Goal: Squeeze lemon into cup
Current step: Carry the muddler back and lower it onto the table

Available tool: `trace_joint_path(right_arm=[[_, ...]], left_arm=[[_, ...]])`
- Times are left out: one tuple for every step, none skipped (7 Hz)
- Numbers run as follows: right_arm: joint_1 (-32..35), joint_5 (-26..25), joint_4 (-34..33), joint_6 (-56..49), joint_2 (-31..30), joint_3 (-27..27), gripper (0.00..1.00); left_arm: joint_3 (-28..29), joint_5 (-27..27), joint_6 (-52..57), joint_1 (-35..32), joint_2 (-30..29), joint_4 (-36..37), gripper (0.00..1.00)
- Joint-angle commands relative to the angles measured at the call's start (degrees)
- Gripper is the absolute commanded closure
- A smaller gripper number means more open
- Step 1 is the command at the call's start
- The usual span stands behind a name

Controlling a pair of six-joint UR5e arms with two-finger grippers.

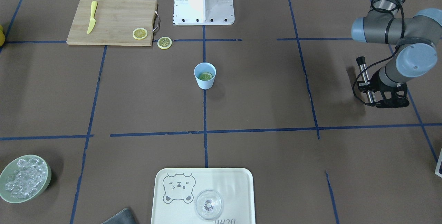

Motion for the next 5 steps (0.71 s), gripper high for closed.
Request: trace_joint_path(right_arm=[[0.0,-0.07,-0.07,0.03,0.31,-0.09,0.0],[0.0,-0.07,-0.07,0.12,0.31,-0.01,0.0],[0.0,-0.07,0.02,0.12,0.4,-0.01,0.0],[0.0,-0.07,-0.07,0.12,1.36,-0.35,0.0],[0.0,-0.16,-0.16,0.12,1.45,-0.53,0.0]], left_arm=[[0.14,0.0,0.09,-0.12,-0.02,0.0,0.0],[0.06,0.0,0.09,-0.65,-0.11,0.0,0.0],[0.05,-0.26,0.01,-2.57,-0.37,-0.17,0.0],[-0.29,-0.53,0.09,-4.59,-1.07,-0.18,0.0],[-1.6,-0.53,0.44,-8.09,-2.91,0.52,0.0]])
